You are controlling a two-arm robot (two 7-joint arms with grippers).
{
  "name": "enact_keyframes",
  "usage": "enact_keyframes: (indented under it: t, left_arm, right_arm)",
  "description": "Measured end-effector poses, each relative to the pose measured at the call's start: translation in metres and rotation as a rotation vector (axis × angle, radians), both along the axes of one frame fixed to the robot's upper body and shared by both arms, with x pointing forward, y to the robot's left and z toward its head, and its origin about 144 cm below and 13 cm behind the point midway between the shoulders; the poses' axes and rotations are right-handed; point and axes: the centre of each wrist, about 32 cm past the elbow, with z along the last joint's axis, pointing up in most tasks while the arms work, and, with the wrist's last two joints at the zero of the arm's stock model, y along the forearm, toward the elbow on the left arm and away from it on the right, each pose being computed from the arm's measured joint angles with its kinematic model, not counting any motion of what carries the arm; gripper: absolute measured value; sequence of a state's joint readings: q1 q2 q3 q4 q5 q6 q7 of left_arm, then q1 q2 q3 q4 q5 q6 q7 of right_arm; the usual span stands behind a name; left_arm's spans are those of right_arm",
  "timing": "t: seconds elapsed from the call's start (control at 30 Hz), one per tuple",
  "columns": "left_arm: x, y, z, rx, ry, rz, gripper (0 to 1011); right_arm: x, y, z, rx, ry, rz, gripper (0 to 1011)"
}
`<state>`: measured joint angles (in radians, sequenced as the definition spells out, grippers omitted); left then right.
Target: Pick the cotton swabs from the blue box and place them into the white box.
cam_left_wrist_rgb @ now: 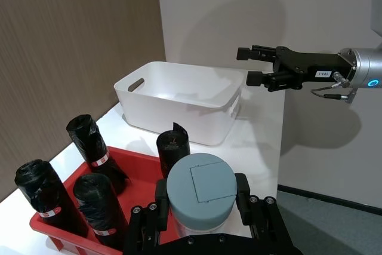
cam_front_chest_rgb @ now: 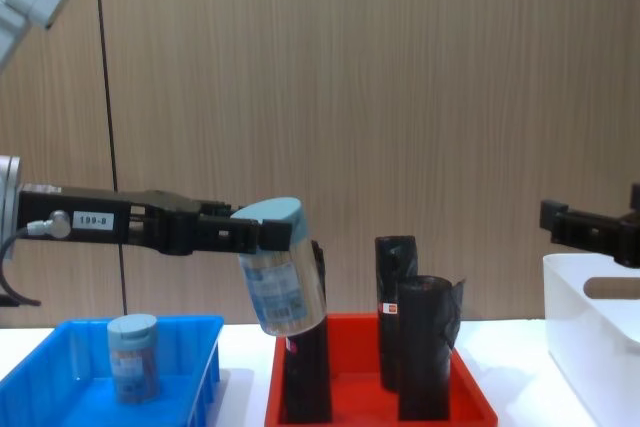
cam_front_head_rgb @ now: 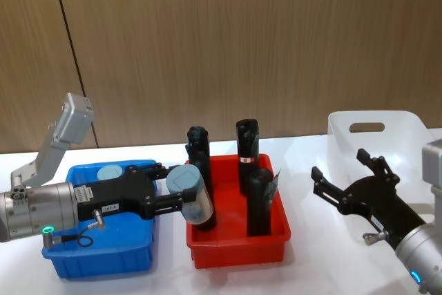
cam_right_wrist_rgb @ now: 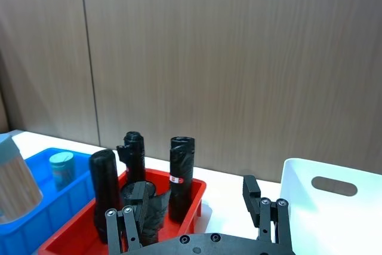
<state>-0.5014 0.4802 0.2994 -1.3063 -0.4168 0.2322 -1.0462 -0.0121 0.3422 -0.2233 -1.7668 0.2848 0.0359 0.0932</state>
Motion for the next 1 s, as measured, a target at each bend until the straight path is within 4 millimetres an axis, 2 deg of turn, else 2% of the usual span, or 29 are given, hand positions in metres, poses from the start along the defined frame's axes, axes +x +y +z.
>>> enact_keyframes:
  t: [0.53,1.0]
  left_arm:
    - [0.000,0.000,-0.001,-0.002,0.000,0.000,664]
    - [0.000,0.000,-0.001,-0.003,-0.001,0.000,664]
  right_arm:
    - [0.007,-0.012,0.011,-0.045,0.019,0.169,1002]
    - [0.024,-0.017,0.023,-0.094,0.064,0.373,1002]
